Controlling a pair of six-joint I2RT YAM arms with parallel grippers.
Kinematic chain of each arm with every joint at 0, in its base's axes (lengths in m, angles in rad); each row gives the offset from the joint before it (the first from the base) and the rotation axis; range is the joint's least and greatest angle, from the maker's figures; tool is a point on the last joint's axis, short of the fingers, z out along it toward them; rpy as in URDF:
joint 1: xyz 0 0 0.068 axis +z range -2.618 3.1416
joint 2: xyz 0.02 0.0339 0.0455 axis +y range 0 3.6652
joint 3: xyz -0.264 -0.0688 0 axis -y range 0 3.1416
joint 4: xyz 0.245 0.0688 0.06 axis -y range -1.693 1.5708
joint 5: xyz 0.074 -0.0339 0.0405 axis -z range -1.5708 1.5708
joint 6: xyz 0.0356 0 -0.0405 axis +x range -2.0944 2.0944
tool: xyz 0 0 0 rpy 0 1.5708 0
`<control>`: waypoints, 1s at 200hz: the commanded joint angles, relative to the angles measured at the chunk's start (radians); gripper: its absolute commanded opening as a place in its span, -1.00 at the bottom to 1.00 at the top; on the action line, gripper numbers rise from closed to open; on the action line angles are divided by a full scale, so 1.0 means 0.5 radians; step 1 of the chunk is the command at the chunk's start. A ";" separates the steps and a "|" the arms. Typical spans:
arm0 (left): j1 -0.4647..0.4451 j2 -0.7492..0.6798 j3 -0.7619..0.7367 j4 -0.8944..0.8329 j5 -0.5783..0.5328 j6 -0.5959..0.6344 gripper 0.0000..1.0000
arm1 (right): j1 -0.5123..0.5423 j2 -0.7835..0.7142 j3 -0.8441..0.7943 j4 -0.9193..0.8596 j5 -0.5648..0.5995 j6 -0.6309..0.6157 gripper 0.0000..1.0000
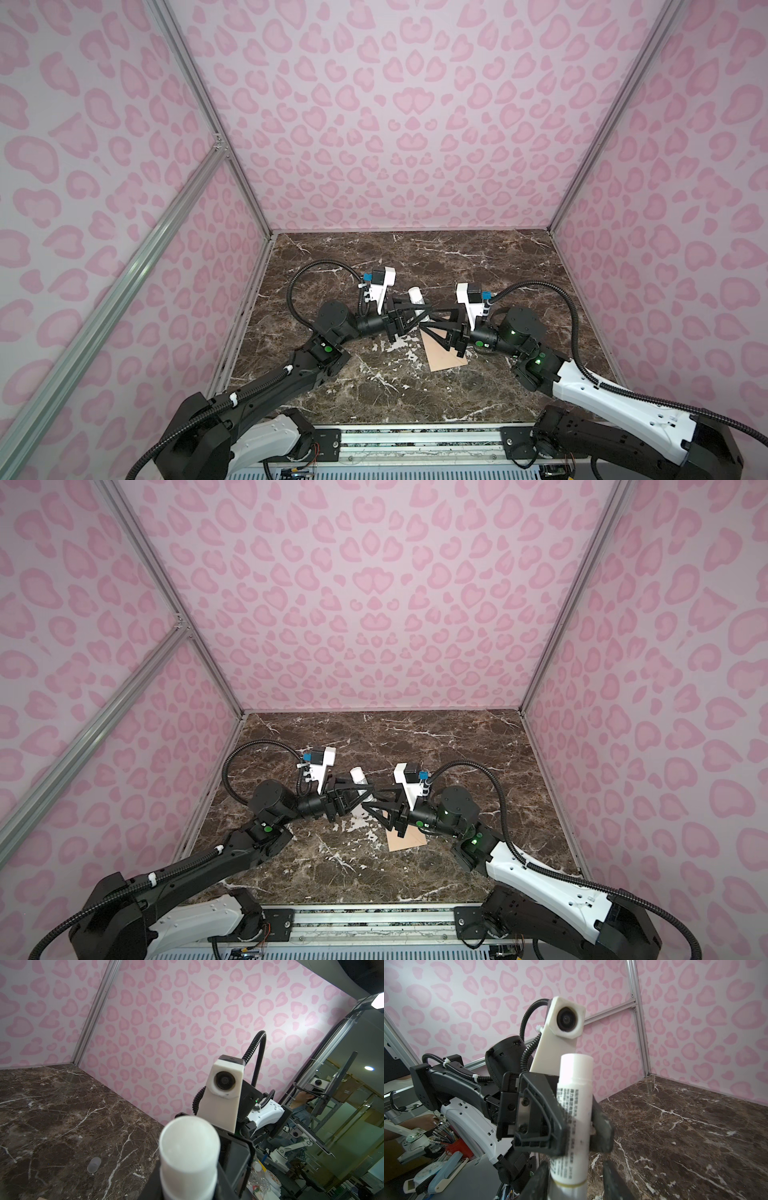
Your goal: Place the letter into the envelope and seal it
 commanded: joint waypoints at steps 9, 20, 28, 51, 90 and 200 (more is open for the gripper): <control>0.000 0.000 0.023 0.061 0.013 0.005 -0.91 | 0.002 0.016 0.011 0.041 -0.089 0.012 -0.21; 0.000 0.000 0.024 0.059 0.008 0.008 -0.91 | 0.004 0.023 0.012 0.027 -0.098 0.012 -0.21; 0.000 0.000 0.024 0.057 0.007 0.010 -0.91 | 0.002 0.023 0.009 0.021 -0.100 0.013 -0.24; 0.000 0.005 0.022 0.056 0.007 0.006 -0.91 | 0.002 0.013 -0.001 0.022 -0.072 0.011 -0.37; 0.000 0.012 0.014 0.048 -0.004 0.010 -0.91 | 0.004 0.010 0.008 0.019 -0.031 0.011 -0.48; -0.146 -0.150 0.030 -0.679 -1.050 0.349 -0.91 | 0.372 0.083 0.203 -0.356 1.229 -0.333 -0.66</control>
